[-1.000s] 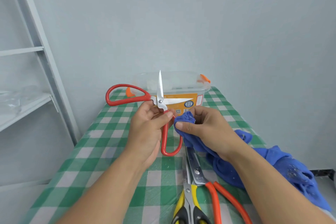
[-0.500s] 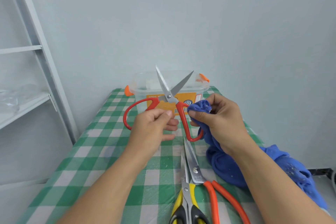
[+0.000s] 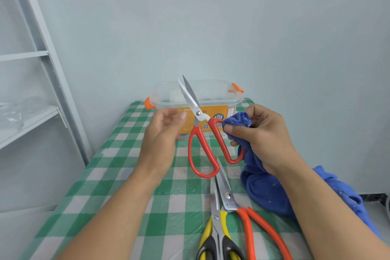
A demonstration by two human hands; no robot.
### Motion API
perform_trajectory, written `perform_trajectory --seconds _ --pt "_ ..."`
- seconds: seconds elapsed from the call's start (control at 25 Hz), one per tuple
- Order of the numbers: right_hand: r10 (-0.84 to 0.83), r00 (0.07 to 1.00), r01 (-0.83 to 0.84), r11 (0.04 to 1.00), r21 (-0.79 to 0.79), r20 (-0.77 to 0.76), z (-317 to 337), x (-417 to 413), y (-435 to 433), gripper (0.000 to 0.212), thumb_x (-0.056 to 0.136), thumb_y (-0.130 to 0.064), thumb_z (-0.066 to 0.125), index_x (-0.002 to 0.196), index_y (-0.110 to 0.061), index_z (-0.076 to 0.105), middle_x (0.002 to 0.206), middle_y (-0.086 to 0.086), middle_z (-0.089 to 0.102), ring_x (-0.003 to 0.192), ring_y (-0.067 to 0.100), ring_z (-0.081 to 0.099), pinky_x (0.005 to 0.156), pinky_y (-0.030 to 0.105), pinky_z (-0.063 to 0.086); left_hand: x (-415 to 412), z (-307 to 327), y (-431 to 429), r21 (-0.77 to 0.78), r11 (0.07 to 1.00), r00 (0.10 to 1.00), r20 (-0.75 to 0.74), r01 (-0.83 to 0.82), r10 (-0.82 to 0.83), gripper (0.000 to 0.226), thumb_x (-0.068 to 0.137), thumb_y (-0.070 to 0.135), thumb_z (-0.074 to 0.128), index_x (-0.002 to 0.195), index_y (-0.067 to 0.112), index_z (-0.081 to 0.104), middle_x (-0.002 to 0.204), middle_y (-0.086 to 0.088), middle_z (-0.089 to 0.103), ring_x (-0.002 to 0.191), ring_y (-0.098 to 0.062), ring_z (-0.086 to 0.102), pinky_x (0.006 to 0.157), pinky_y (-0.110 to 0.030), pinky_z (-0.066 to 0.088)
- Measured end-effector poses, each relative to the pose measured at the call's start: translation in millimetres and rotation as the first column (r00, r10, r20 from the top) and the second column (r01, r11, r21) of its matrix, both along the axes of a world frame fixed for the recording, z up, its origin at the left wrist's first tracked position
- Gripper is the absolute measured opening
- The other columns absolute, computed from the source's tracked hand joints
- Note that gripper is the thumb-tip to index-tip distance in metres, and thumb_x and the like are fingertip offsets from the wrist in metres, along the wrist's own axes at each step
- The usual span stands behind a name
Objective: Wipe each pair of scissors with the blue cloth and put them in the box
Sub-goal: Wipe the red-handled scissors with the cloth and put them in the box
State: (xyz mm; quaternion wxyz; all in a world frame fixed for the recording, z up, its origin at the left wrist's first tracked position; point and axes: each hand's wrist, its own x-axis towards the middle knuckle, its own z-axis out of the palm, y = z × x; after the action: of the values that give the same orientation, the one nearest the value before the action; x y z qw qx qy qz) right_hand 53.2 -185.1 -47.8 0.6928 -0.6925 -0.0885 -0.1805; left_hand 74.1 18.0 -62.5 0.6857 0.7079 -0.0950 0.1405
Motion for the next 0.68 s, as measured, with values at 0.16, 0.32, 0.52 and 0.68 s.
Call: perform_trajectory --seconds 0.16,0.32,0.52,0.68 --pt "0.051 0.998 -0.051 0.998 -0.035 -0.027 -1 -1 4 0.023 0.075 0.008 0.079 0.075 -0.001 0.058 0.065 0.009 0.071 0.055 0.019 0.068 0.052 0.027 0.055 -6 1 -10 -0.193 0.936 0.937 -0.131 0.295 -0.323 0.032 0.102 0.034 0.048 0.112 0.005 0.059 0.097 -0.02 0.073 0.087 -0.036 0.072 0.082 -0.047 0.06" --pt "-0.044 0.998 0.04 0.994 -0.101 -0.037 -3 3 1 0.026 0.074 0.002 0.084 0.074 -0.006 0.059 0.07 0.016 0.07 0.061 0.025 0.065 0.051 0.029 0.05 -8 5 -7 -0.228 0.903 0.905 -0.144 0.363 -0.4 0.038 0.102 0.039 0.045 0.104 0.007 0.065 0.074 -0.013 0.056 0.056 -0.024 0.054 0.061 -0.044 0.06" --pt "-0.087 0.996 0.087 0.983 -0.16 0.009 -7 6 -1 0.022 0.075 -0.004 0.085 0.075 -0.007 0.064 0.076 0.016 0.072 0.064 0.019 0.062 0.058 0.029 0.05 -12 7 -7 -0.116 0.943 0.921 -0.208 0.311 -0.329 0.043 0.103 0.046 0.043 0.104 0.007 0.059 0.067 -0.012 0.058 0.049 -0.021 0.052 0.046 -0.033 0.053" --pt "-0.207 0.964 0.218 0.975 -0.049 0.166 -4 3 0 0.014 0.079 -0.01 0.083 0.078 -0.014 0.07 0.075 0.002 0.072 0.066 0.012 0.065 0.064 0.029 0.054 -9 3 -10 -0.14 0.975 0.968 -0.156 0.175 -0.196 0.04 0.105 0.04 0.043 0.104 0.003 0.057 0.069 -0.012 0.062 0.047 -0.021 0.054 0.046 -0.036 0.055"
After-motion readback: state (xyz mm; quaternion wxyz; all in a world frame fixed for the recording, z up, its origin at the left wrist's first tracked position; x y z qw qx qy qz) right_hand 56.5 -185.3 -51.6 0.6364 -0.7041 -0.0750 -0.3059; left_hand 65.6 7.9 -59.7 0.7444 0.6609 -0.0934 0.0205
